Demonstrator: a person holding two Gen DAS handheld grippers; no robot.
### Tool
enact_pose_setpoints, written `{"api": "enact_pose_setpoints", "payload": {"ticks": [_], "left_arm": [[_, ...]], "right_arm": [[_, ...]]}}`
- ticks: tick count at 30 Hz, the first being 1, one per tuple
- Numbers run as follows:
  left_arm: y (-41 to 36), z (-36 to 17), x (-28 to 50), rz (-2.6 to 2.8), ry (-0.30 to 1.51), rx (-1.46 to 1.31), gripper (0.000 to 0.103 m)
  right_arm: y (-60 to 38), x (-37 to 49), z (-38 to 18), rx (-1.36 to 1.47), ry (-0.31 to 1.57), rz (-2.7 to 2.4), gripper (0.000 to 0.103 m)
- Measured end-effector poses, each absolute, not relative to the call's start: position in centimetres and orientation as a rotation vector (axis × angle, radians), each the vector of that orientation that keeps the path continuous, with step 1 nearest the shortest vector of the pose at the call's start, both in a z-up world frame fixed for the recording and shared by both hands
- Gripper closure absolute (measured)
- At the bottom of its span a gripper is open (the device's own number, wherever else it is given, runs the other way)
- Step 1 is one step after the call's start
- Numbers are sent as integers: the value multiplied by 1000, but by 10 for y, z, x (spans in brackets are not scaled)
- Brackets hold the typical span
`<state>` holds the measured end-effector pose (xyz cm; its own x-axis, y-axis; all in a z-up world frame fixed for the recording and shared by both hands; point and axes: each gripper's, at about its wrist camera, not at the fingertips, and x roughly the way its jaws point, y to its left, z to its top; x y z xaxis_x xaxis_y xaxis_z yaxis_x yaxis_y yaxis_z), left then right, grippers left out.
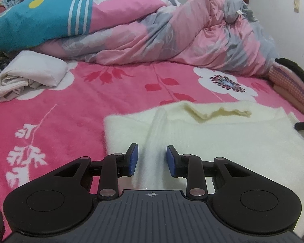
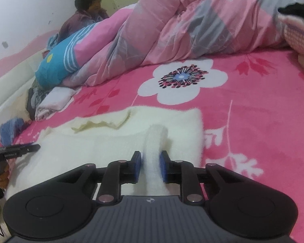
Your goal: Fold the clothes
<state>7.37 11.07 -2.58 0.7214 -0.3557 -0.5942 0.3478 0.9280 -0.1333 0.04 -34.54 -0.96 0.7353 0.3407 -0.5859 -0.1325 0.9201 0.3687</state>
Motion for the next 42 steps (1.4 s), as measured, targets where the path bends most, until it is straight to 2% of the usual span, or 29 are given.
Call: {"api": "enact_pose_setpoints", "payload": {"ticks": [3, 4, 5, 6, 8, 16, 24, 34, 38, 42], "left_arm": [[110, -27, 74, -385, 659, -29, 78], [109, -27, 74, -381, 655, -32, 85], [108, -27, 72, -376, 650, -32, 90], [106, -27, 70, -366, 639, -24, 91], [100, -25, 63, -343, 603, 7, 94], [106, -4, 43, -321, 465, -30, 95], [111, 10, 65, -302, 464, -66, 95], [108, -4, 107, -270, 541, -64, 95], [105, -27, 125, -248, 635, -58, 95], [111, -23, 123, -253, 617, -90, 95]], "right_arm": [[-347, 1, -12, 341, 700, 270, 78], [-347, 0, -13, 345, 696, 273, 78], [-347, -1, -13, 342, 693, 275, 82], [-346, -2, -12, 335, 691, 277, 91], [-337, -7, -6, 279, 676, 266, 92], [-311, -25, 30, 127, 536, 144, 95], [-308, -1, 48, 80, 460, 99, 95], [-311, 55, 34, 67, 497, 102, 95], [-319, 76, 6, 81, 584, 92, 95], [-325, 83, -12, 119, 633, 88, 95]]}}
